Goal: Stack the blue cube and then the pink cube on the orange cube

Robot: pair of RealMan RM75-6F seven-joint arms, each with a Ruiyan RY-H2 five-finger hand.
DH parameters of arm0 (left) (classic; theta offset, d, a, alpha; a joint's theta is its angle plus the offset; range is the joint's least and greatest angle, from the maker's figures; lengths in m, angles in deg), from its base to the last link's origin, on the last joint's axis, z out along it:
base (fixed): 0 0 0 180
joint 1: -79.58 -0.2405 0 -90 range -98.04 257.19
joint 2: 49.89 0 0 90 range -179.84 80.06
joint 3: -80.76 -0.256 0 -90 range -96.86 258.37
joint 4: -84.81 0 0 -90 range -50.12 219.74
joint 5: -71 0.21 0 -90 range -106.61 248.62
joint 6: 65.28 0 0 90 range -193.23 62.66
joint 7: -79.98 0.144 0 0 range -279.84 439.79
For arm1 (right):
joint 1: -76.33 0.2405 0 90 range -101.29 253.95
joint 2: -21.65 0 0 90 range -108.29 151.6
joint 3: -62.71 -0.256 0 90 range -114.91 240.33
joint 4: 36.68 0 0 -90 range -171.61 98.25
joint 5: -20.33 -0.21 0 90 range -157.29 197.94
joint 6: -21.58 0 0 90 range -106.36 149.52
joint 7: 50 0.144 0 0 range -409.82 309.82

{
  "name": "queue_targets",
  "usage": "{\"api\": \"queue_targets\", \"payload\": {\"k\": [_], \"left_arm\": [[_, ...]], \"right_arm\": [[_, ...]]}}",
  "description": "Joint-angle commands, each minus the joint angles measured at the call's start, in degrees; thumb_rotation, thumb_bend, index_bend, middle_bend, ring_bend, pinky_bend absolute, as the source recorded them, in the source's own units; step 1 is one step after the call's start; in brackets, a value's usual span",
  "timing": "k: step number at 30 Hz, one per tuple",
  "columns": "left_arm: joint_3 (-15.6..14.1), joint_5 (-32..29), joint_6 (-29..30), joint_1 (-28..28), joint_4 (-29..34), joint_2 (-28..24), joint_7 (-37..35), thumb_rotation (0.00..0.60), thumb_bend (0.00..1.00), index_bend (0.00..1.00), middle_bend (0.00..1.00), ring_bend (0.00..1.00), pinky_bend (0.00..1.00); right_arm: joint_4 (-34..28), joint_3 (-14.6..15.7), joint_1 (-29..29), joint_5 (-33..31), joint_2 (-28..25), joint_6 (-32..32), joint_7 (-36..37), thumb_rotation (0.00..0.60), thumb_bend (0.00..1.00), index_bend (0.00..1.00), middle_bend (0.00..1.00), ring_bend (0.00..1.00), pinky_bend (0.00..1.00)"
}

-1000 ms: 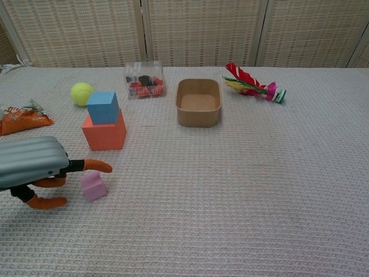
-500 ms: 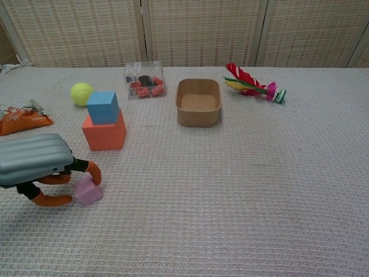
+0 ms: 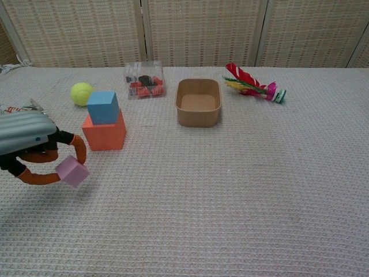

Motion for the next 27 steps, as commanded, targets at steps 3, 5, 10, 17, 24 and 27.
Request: {"api": "queue_targets", "payload": {"k": [3,5,10,17,24,27], "left_arm": [[3.14,-8.14,-3.84,-0.96,10.11,-7.31,1.70,0.600,0.36,0.45,1.00,1.00,1.00],[4.46,-11.45,-5.38,-1.02,13.90,-9.91,2.91,0.600,0.36,0.45,1.00,1.00,1.00],[7.86,-21.14,-9.77,-0.75,23.96,-16.72,4.78,0.600,0.37,0.45,1.00,1.00,1.00],[11.47,-34.45,-15.40,0.12,34.23,-23.14,5.60,0.600,0.38,0.45,1.00,1.00,1.00],[15.04,-42.10,-14.88,1.52,37.35,-23.49,9.01,0.600,0.40,0.46,1.00,1.00,1.00],[16.75,-47.24,-15.50,3.08,38.02,-22.39,10.75,0.600,0.41,0.46,1.00,1.00,1.00]], "right_arm": [[0.00,0.04,0.07,0.00,0.08,-0.15,-0.21,0.600,0.06,0.00,0.00,0.00,0.00],[-0.01,0.05,0.07,-0.03,0.09,-0.19,-0.26,0.600,0.06,0.00,0.00,0.00,0.00],[0.02,-0.01,0.12,-0.18,0.11,-0.28,-0.31,0.600,0.06,0.00,0.00,0.00,0.00],[-0.02,0.17,0.32,-0.07,0.14,-0.76,-0.50,0.600,0.06,0.00,0.00,0.00,0.00],[-0.04,0.24,0.23,0.11,0.05,-0.58,-0.32,0.600,0.06,0.00,0.00,0.00,0.00],[-0.07,0.22,0.26,0.06,0.06,-0.63,-0.37,0.600,0.06,0.00,0.00,0.00,0.00]]}}
